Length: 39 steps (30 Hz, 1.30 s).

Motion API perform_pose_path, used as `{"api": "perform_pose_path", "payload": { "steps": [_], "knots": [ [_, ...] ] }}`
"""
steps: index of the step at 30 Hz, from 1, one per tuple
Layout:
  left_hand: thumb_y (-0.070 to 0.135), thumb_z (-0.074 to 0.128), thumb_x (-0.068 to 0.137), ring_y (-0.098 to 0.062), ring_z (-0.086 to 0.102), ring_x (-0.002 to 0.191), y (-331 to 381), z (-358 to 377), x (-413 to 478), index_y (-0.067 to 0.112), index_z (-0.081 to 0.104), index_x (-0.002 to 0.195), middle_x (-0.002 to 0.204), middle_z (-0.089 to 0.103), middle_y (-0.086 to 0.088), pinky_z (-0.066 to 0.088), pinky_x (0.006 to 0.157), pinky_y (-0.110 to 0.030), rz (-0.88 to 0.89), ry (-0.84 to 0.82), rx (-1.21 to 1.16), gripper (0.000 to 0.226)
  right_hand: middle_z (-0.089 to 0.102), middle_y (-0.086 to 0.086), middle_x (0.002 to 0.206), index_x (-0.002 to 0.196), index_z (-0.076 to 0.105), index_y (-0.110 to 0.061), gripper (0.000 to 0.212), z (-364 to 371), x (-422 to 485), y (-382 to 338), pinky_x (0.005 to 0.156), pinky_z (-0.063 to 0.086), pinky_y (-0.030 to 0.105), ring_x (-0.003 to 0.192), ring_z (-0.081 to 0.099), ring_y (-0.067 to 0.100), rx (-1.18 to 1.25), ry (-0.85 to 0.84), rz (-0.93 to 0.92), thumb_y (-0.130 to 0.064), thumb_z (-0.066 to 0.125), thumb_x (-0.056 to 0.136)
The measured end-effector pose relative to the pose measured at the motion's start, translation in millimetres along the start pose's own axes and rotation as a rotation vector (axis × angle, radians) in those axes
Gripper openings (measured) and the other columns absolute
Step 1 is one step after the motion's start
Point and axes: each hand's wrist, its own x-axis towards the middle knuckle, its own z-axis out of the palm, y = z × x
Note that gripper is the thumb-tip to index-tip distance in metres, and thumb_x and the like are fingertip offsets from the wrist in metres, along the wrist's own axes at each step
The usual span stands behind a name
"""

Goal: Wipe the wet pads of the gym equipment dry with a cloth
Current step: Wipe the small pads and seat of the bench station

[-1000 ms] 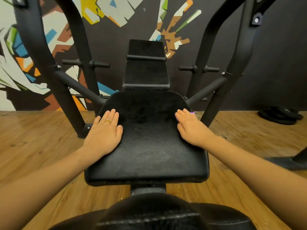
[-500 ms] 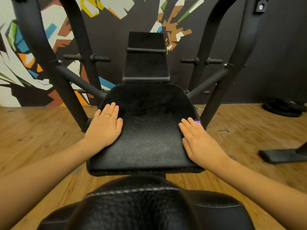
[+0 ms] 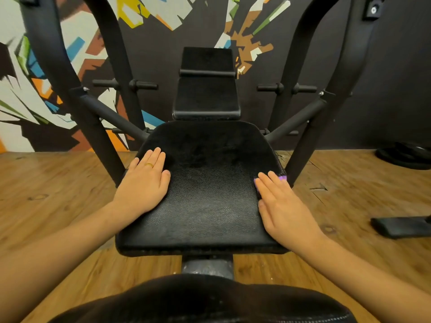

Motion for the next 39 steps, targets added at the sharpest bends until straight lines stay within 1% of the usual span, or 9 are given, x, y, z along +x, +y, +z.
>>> {"api": "perform_pose_path", "payload": {
  "steps": [4, 10, 16, 19, 22, 28, 30, 34, 39],
  "knots": [
    [0.044, 0.015, 0.101, -0.024, 0.017, 0.155, -1, -3, 2, 0.009, 0.025, 0.159, 0.167, 0.021, -0.009, 0.016, 0.123, -0.045, -0.001, -0.013, 0.006, 0.069, 0.050, 0.017, 0.148, 0.142, 0.051, 0.000, 0.052, -2, 34, 20, 0.119, 0.032, 0.048, 0.140, 0.042, 0.036, 0.037, -0.008, -0.045, -0.025, 0.038, 0.099],
    [0.038, 0.027, 0.108, -0.021, 0.005, 0.156, 6, -4, 12, 0.011, 0.014, 0.161, 0.170, 0.006, -0.005, 0.009, 0.125, -0.044, -0.025, -0.116, 0.046, 0.061, 0.043, 0.002, 0.096, 0.093, 0.045, -0.013, 0.008, -3, 140, 67, 0.087, 0.041, 0.046, 0.092, 0.040, 0.021, 0.158, -0.051, 0.045, -0.017, 0.038, 0.096],
    [0.042, 0.029, 0.107, -0.021, 0.005, 0.156, 33, -17, 69, 0.011, 0.013, 0.161, 0.170, 0.004, -0.005, 0.011, 0.124, -0.047, 0.117, -0.208, 0.132, 0.065, 0.064, 0.000, 0.102, 0.124, 0.063, -0.018, 0.027, -12, 181, 84, 0.080, 0.039, 0.030, 0.090, 0.057, 0.014, 0.743, -0.099, 0.342, -0.024, 0.049, 0.102],
    [0.048, 0.026, 0.106, -0.020, 0.003, 0.156, 60, -16, 91, 0.010, 0.012, 0.161, 0.170, 0.002, -0.005, 0.011, 0.124, -0.048, 0.239, -0.207, 0.172, 0.068, 0.059, -0.003, 0.126, 0.146, 0.052, -0.018, 0.052, -4, 174, 88, 0.103, 0.040, 0.029, 0.116, 0.054, 0.012, 0.936, -0.063, 0.421, -0.025, 0.064, 0.096],
    [0.061, 0.012, 0.101, -0.019, 0.003, 0.156, 78, -20, 106, 0.011, 0.013, 0.162, 0.170, 0.004, -0.004, 0.012, 0.124, -0.047, 0.404, -0.163, 0.265, 0.079, 0.061, 0.001, 0.134, 0.143, 0.055, -0.016, 0.056, -3, 166, 89, 0.108, 0.040, 0.031, 0.123, 0.055, 0.016, 0.880, -0.019, 0.335, -0.019, 0.071, 0.089],
    [0.051, 0.019, 0.106, -0.019, 0.002, 0.156, 87, -32, 150, 0.011, 0.012, 0.162, 0.170, 0.004, -0.004, 0.009, 0.124, -0.045, 0.434, -0.155, 0.321, 0.068, 0.056, -0.004, 0.083, 0.114, 0.057, -0.019, 0.020, -15, 163, 79, 0.073, 0.039, 0.030, 0.072, 0.053, 0.010, 0.477, -0.109, 0.073, -0.014, 0.059, 0.094],
    [0.049, 0.020, 0.106, -0.019, 0.002, 0.156, 81, -27, 160, 0.011, 0.012, 0.161, 0.170, 0.005, -0.005, 0.010, 0.124, -0.046, 0.405, -0.161, 0.316, 0.068, 0.055, 0.002, 0.092, 0.113, 0.056, -0.018, 0.019, -19, 152, 74, 0.074, 0.041, 0.035, 0.079, 0.054, 0.016, 0.391, -0.168, 0.003, -0.016, 0.058, 0.094],
    [0.053, 0.019, 0.104, -0.018, 0.003, 0.156, 58, -7, 158, 0.014, 0.009, 0.162, 0.170, 0.002, -0.002, 0.013, 0.124, -0.047, 0.313, -0.208, 0.202, 0.071, 0.053, 0.014, 0.133, 0.130, 0.054, -0.002, 0.036, -12, 116, 53, 0.107, 0.031, 0.042, 0.128, 0.041, 0.031, 0.176, -0.125, -0.152, -0.018, 0.054, 0.098],
    [0.073, 0.006, 0.091, -0.014, 0.004, 0.156, 43, 3, 159, 0.018, 0.010, 0.162, 0.170, 0.001, 0.002, 0.014, 0.124, -0.047, 0.329, -0.172, 0.063, 0.090, 0.052, 0.006, 0.112, 0.099, 0.049, -0.011, 0.008, -8, 178, 64, 0.097, 0.040, 0.046, 0.106, 0.042, 0.023, 0.173, -0.119, -0.050, -0.018, 0.050, 0.097]
  ]
}}
